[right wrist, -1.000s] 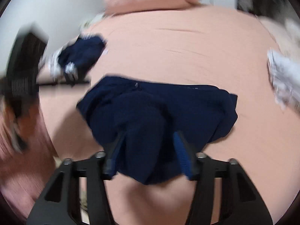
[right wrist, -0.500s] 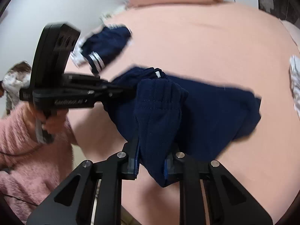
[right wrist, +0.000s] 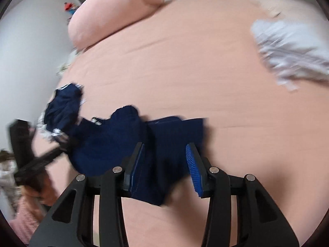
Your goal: Fold clothes
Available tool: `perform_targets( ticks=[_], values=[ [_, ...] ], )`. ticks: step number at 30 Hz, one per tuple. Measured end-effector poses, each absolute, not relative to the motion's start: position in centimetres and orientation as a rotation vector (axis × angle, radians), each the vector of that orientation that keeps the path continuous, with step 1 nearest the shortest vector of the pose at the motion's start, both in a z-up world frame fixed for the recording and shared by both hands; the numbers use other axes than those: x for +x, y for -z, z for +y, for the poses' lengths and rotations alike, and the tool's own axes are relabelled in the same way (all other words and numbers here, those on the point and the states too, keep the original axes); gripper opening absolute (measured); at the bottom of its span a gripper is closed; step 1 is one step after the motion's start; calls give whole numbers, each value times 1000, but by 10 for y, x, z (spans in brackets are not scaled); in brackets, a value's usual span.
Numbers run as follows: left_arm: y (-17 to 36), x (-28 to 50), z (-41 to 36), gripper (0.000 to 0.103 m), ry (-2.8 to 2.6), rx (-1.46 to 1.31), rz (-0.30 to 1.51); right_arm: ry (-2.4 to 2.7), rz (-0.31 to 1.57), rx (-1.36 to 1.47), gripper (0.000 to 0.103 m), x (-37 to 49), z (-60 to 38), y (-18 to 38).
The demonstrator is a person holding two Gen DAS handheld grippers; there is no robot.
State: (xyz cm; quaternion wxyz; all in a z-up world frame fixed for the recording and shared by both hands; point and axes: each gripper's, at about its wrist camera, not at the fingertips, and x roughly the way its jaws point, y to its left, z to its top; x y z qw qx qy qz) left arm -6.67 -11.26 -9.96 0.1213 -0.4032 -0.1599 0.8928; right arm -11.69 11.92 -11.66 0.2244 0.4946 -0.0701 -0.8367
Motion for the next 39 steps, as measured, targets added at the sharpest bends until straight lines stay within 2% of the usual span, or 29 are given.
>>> perform_targets(
  ticks=[3,6,7,8,9,10,11,15,18,21,24,26,29,30,32,34,36,39],
  values=[
    [99,-73,-98,35,-2597,-1177,-370,2260,-88,1297,44,-101,94,99],
    [105,-82,-93,35,-2713,-1271,-271,2230,171,1231,46,-86,47,97],
    [113,-87,-99,38,-2728,-1338,-287,2228,240,1230,46,-83,38,104],
    [123,-92,-108,50,-2717,-1420,-330,2231,305,1243,46,-83,32,113],
    [129,-94,-115,57,-2701,-1450,-376,2245,361,1280,46,-87,29,128],
    [131,-93,-122,59,-2683,-1445,-423,2258,418,1318,40,-90,26,142],
    [134,-93,-129,59,-2664,-1440,-469,2271,448,1343,40,-92,26,150],
    [104,-75,-121,59,-2736,-1227,-414,2349,334,1313,44,-85,47,129],
    [103,-79,-99,59,-2683,-1213,-314,2343,209,1275,47,-82,54,115],
    [111,-88,-87,59,-2655,-1269,-214,2339,286,1307,49,-85,42,130],
    [124,-97,-86,54,-2651,-1370,-117,2348,383,1355,52,-87,41,148],
    [118,-92,-106,59,-2711,-1393,-160,2373,377,1367,54,-88,53,147],
    [113,-85,-139,61,-2655,-1383,-446,2425,339,1425,54,-93,88,135],
    [110,-83,-139,61,-2642,-1357,-467,2427,296,1432,54,-93,99,131],
    [102,-81,-124,59,-2638,-1283,-406,2411,176,1432,57,-90,113,121],
    [99,-81,-105,59,-2608,-1251,-321,2389,168,1374,58,-80,108,114],
    [104,-85,-89,59,-2583,-1286,-219,2339,269,1318,59,-67,94,114],
    [122,-90,-89,61,-2638,-1396,30,2331,471,1361,59,-59,79,133]
  ],
)
